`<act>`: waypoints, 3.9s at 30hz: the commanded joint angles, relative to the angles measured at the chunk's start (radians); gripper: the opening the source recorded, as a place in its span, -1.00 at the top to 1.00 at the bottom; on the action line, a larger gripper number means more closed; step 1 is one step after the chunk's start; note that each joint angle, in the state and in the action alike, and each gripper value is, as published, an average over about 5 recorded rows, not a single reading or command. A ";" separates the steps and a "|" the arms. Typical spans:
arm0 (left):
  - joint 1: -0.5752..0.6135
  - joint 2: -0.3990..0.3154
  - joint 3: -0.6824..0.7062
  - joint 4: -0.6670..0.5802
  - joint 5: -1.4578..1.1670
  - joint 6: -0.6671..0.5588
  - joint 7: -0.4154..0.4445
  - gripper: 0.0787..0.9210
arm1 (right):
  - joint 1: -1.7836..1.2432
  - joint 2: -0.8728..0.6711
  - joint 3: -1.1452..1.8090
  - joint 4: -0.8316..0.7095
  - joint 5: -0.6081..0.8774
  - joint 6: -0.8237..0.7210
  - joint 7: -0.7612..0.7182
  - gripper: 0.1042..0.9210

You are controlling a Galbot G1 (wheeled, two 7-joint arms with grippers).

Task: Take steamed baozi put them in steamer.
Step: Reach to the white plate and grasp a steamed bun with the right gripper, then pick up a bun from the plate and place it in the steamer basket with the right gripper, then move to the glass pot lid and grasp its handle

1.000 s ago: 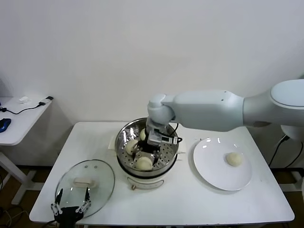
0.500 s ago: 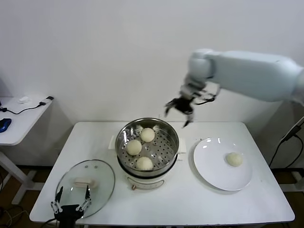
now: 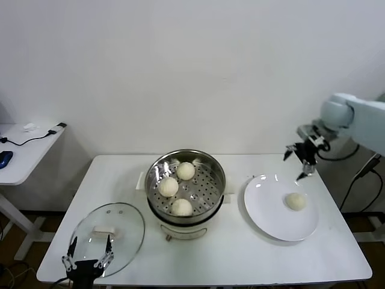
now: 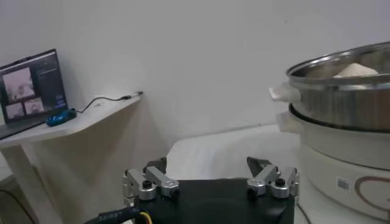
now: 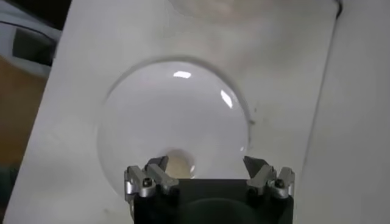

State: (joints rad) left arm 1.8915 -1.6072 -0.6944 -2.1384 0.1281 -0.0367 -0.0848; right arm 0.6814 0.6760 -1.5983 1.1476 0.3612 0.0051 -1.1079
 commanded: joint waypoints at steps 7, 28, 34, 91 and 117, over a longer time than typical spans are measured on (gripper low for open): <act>0.002 -0.003 -0.005 0.011 0.004 0.001 -0.001 -0.77 | -0.412 -0.075 0.281 -0.112 -0.166 -0.171 0.104 -0.76; 0.002 -0.002 0.000 0.022 0.010 -0.001 -0.003 -0.77 | -0.511 0.036 0.398 -0.209 -0.176 -0.199 0.149 -0.66; 0.001 -0.007 0.008 0.020 0.017 -0.001 -0.004 -0.77 | -0.492 0.031 0.381 -0.203 -0.180 -0.199 0.130 -0.38; -0.012 0.004 0.012 0.010 0.019 -0.005 -0.008 -0.77 | 0.002 0.426 -0.048 0.341 0.616 -0.628 0.594 -0.15; -0.001 0.016 0.003 -0.053 -0.066 -0.010 -0.006 -0.77 | -0.137 0.056 0.516 0.317 0.682 -0.347 0.669 -0.76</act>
State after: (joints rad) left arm 1.8900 -1.5948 -0.6897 -2.1638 0.1155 -0.0372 -0.0915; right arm 0.7233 0.9559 -1.4636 1.4684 0.9925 -0.4718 -0.6121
